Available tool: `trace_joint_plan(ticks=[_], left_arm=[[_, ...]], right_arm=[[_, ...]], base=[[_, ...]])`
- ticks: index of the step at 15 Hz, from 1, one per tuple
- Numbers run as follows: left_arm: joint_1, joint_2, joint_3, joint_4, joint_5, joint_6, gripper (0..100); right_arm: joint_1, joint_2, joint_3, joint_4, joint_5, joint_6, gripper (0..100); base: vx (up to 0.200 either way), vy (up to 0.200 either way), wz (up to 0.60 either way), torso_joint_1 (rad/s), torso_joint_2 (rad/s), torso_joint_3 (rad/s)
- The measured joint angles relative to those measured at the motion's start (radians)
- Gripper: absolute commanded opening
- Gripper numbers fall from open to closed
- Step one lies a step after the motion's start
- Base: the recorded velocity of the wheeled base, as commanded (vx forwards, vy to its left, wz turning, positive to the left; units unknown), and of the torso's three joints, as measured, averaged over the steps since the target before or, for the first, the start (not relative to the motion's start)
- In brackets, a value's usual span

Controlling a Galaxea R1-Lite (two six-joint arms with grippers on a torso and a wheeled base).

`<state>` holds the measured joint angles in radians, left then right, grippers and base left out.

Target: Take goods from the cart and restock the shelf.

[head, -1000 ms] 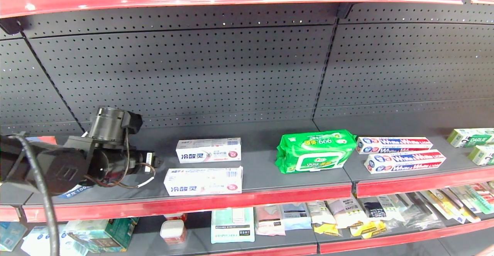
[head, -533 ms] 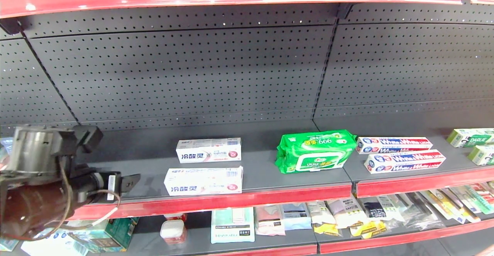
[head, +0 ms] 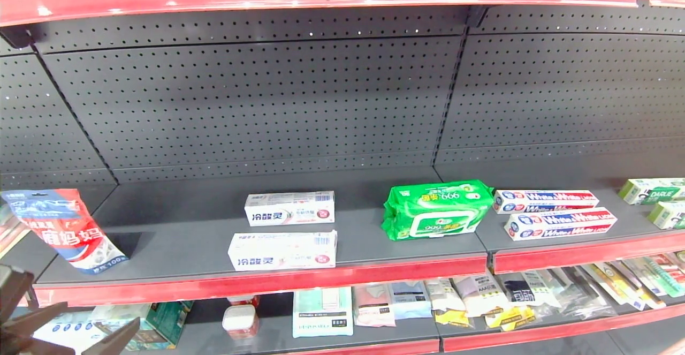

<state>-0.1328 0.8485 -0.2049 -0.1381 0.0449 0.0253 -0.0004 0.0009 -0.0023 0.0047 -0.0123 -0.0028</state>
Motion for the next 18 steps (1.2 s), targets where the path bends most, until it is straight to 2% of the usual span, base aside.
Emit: trace_joint_plan(ticks=[2, 4, 6, 7, 9, 11, 13, 14, 15, 16, 17, 18], left_arm=[[0.064, -0.123, 0.017, 0.049, -0.090, 0.005, 100], [0.084, -0.256, 0.051, 0.084, -0.108, 0.009, 100], [0.092, -0.423, 0.101, 0.118, -0.088, 0.011, 100], [0.096, -0.512, 0.122, 0.135, -0.054, 0.013, 100], [0.120, -0.639, 0.153, 0.161, 0.068, 0.014, 100], [0.153, -0.726, 0.175, 0.144, 0.160, -0.009, 100], [0.162, -0.765, 0.191, 0.104, 0.323, -0.037, 100], [0.161, -0.780, 0.196, 0.097, 0.312, -0.037, 100], [0.155, -0.794, 0.200, 0.094, 0.224, -0.015, 100], [0.150, -0.807, 0.202, 0.096, 0.063, 0.015, 100], [0.144, -0.819, 0.203, 0.104, -0.070, 0.039, 100], [0.141, -0.825, 0.204, 0.112, -0.110, 0.052, 100]], right_arm=[[0.000, 0.000, 0.000, 0.000, 0.000, 0.000, 100], [0.000, 0.000, 0.001, 0.000, 0.000, 0.000, 100], [0.000, 0.000, 0.001, 0.000, 0.000, 0.000, 100], [0.000, 0.000, 0.001, 0.000, 0.000, 0.000, 100], [0.000, 0.000, 0.001, 0.000, 0.000, 0.000, 100], [0.000, 0.000, 0.000, 0.000, 0.000, 0.000, 100], [0.000, 0.000, 0.000, 0.000, 0.000, 0.000, 100], [0.000, 0.000, 0.000, 0.000, 0.000, 0.000, 100], [0.000, 0.000, 0.000, 0.000, 0.000, 0.000, 100], [0.000, 0.000, 0.000, 0.000, 0.000, 0.000, 100], [0.000, 0.000, 0.000, 0.000, 0.000, 0.000, 100], [0.000, 0.000, 0.000, 0.000, 0.000, 0.000, 100]], base=[[0.000, 0.000, 0.00, 0.000, 0.00, 0.000], [0.000, 0.000, 0.00, 0.000, 0.00, 0.000], [0.000, 0.000, 0.00, 0.000, 0.00, 0.000], [0.000, 0.000, 0.00, 0.000, 0.00, 0.000], [0.000, 0.000, 0.00, 0.000, 0.00, 0.000], [0.000, 0.000, 0.00, 0.000, 0.00, 0.000], [0.000, 0.000, 0.00, 0.000, 0.00, 0.000], [0.000, 0.000, 0.00, 0.000, 0.00, 0.000], [0.000, 0.000, 0.00, 0.000, 0.00, 0.000], [0.000, 0.000, 0.00, 0.000, 0.00, 0.000], [0.000, 0.000, 0.00, 0.000, 0.00, 0.000], [0.000, 0.000, 0.00, 0.000, 0.00, 0.000]])
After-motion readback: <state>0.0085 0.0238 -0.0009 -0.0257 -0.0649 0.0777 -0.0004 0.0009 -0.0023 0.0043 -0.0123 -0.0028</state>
